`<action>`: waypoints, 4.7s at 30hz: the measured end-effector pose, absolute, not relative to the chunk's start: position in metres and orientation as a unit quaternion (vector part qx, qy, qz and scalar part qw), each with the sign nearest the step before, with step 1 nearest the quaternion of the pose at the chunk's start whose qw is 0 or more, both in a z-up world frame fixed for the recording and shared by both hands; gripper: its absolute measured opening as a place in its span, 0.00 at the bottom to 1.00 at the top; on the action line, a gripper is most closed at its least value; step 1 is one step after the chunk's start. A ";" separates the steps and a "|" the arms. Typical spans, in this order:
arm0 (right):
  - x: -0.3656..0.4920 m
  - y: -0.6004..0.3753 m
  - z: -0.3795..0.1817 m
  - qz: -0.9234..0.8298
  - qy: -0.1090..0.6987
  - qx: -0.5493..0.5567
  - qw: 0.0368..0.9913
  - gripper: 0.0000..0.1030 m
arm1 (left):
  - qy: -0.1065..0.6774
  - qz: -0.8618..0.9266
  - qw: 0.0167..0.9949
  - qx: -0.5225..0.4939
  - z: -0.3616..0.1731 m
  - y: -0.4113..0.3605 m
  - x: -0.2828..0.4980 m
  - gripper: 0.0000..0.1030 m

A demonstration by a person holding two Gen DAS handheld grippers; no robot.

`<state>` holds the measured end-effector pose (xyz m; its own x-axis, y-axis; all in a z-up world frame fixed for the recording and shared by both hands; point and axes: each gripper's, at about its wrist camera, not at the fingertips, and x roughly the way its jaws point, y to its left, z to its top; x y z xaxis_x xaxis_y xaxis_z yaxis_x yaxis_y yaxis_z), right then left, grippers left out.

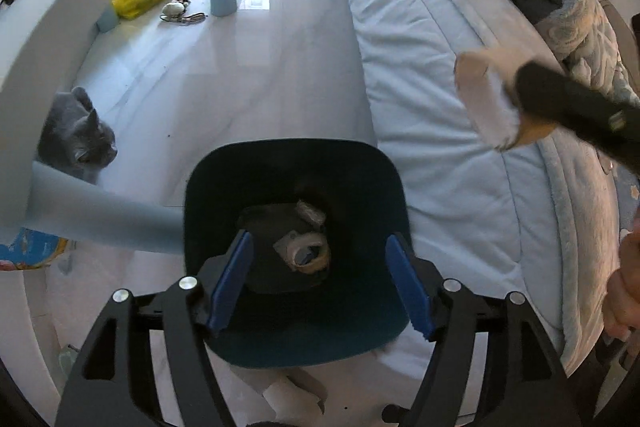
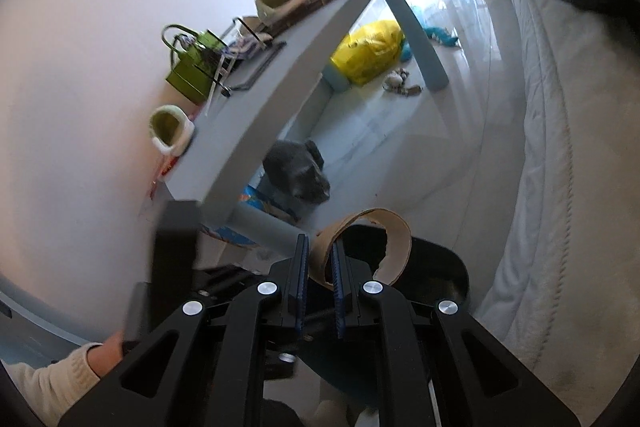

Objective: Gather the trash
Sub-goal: 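Open the left tool over the bin while the right tool releases its tape roll into it, then move both tools back to the bed toward the tissue balls and bubble wrap, then grasp the small clear bubble-wrap bag with the left tool while the right tool grasps a white tissue ball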

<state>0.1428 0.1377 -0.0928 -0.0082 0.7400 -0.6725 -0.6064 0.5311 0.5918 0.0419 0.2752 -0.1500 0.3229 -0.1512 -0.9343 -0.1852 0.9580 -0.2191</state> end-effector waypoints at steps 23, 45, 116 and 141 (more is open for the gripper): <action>0.118 0.205 -0.182 0.415 0.617 -0.077 0.664 0.11 | 0.424 0.003 0.890 -0.165 -0.058 0.313 0.011 0.55; 0.104 0.212 -0.189 0.422 0.638 -0.110 0.634 0.65 | 0.367 -0.002 0.914 -0.171 -0.017 0.312 0.010 0.58; 0.225 -0.188 -0.039 0.203 0.401 0.057 0.892 0.80 | 0.396 -0.127 0.907 -0.062 -0.050 0.032 0.173 0.78; 0.240 -0.243 -0.060 0.187 0.426 0.113 0.878 0.80 | 0.448 -0.145 0.878 -0.092 -0.090 0.004 0.209 0.66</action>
